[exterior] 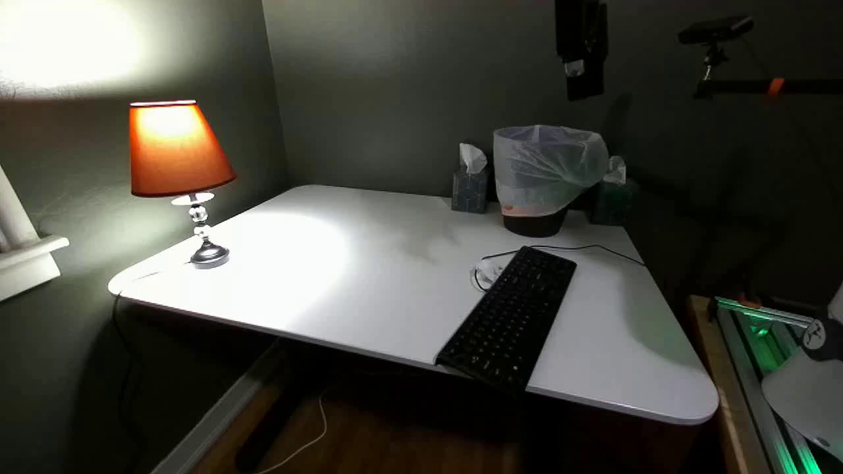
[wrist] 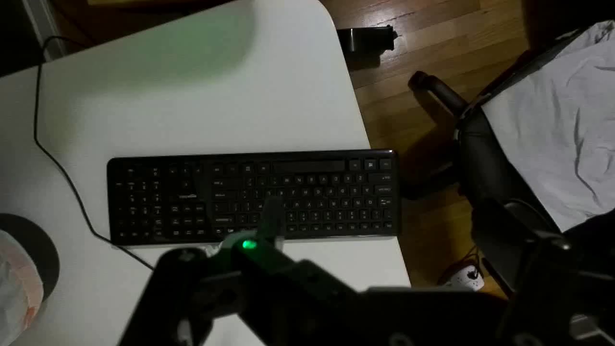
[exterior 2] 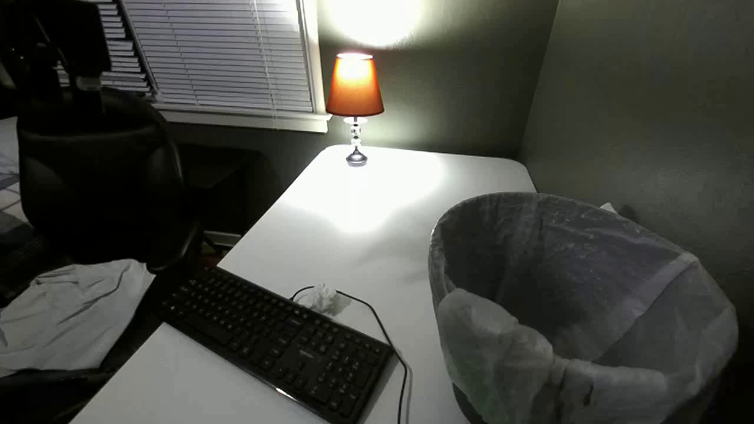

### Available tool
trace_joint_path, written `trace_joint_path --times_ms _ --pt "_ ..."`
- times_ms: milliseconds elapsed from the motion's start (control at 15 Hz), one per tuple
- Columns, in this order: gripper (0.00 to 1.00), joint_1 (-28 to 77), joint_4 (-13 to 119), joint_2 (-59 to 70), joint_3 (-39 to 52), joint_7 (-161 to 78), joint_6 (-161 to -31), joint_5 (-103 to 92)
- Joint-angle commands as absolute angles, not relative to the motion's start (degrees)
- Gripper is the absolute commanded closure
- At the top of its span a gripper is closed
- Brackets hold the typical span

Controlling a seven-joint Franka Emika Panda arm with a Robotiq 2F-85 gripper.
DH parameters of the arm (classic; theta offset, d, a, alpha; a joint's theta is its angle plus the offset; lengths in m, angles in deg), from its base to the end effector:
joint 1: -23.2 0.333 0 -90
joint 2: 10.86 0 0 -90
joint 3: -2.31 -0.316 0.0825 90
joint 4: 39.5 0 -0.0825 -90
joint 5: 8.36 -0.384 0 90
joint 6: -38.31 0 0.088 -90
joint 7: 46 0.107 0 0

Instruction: Put the piece of tissue in the black bucket

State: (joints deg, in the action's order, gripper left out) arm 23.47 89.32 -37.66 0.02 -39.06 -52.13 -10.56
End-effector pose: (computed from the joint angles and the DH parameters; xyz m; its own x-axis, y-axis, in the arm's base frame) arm 0.3881 0.0233 0.5303 0.9757 -0.0854 -0.2019 -0.0862 -0.9963 0.0049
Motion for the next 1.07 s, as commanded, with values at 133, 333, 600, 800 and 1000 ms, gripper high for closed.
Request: trace_joint_path --times_ms 133,333,600,800,1000 --pt "0.0 23.42 89.19 -37.62 -0.01 -39.09 -52.0 -10.56" --pt "0.0 23.42 89.19 -37.62 -0.01 -39.09 -52.0 -10.56" --pt "0.0 21.86 88.45 -33.96 2.47 -41.22 -52.66 -9.99" --pt "0.0 20.62 89.68 -31.84 4.03 -43.46 -55.89 -7.55" --pt "0.0 20.44 91.64 -28.91 4.44 -48.2 -62.85 -2.41"
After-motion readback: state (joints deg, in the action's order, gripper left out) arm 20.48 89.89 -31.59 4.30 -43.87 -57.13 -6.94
